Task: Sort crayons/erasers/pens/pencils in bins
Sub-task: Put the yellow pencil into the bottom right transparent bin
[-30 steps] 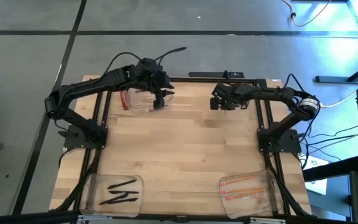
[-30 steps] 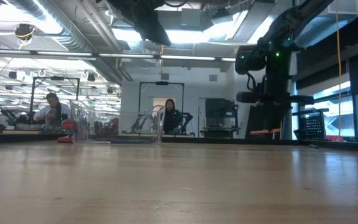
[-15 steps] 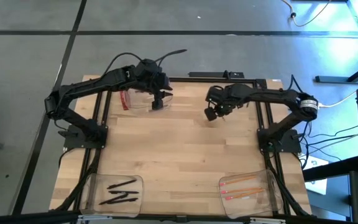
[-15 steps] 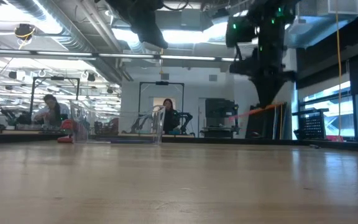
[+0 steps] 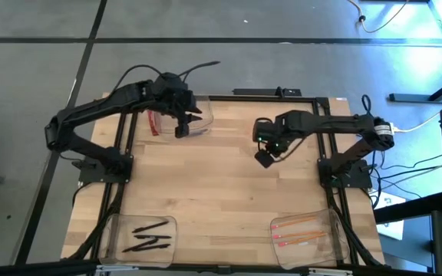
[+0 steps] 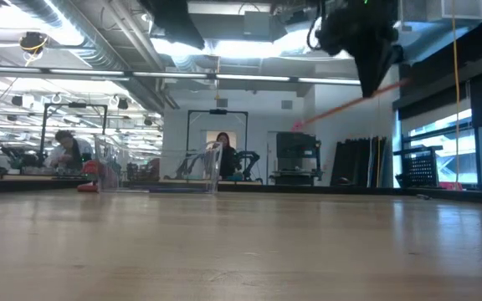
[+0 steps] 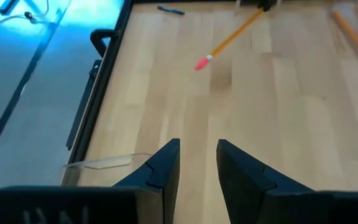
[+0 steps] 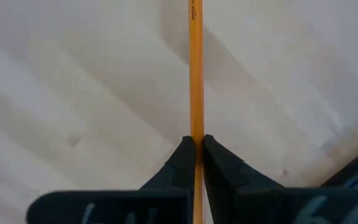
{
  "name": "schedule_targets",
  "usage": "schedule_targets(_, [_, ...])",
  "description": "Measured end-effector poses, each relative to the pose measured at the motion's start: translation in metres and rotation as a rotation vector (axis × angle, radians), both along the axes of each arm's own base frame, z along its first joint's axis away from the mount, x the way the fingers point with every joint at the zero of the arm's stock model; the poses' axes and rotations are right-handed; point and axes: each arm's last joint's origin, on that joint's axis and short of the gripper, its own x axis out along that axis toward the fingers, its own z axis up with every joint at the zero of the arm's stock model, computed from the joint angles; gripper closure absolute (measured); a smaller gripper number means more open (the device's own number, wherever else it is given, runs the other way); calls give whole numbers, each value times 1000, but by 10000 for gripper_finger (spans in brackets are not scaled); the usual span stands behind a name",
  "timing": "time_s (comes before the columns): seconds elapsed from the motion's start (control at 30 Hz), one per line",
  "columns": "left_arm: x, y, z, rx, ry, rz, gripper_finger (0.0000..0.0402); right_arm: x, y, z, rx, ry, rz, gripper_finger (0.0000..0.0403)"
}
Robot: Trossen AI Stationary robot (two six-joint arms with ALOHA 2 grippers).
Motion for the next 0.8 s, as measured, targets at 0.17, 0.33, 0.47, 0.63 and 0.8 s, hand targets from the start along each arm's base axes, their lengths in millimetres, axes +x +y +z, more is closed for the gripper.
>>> schedule_targets(0.17, [-13, -10, 12, 14, -33, -15, 305, 1, 28, 18, 37, -24, 125, 382])
schedule_targets(0.33, [-18, -19, 19, 19, -64, -36, 305, -4, 56, 34, 45, -24, 228, 382])
schedule_targets(0.47, [-17, -27, 20, 5, -68, -56, 305, -10, 78, 47, 51, -32, 286, 382])
schedule_targets(0.63, [-15, -38, 17, -7, -38, -103, 305, -20, 104, 64, 91, -47, 351, 388])
schedule_targets(0.8, [-12, -48, 16, -16, -26, -142, 305, -28, 115, 69, 2, -41, 407, 398])
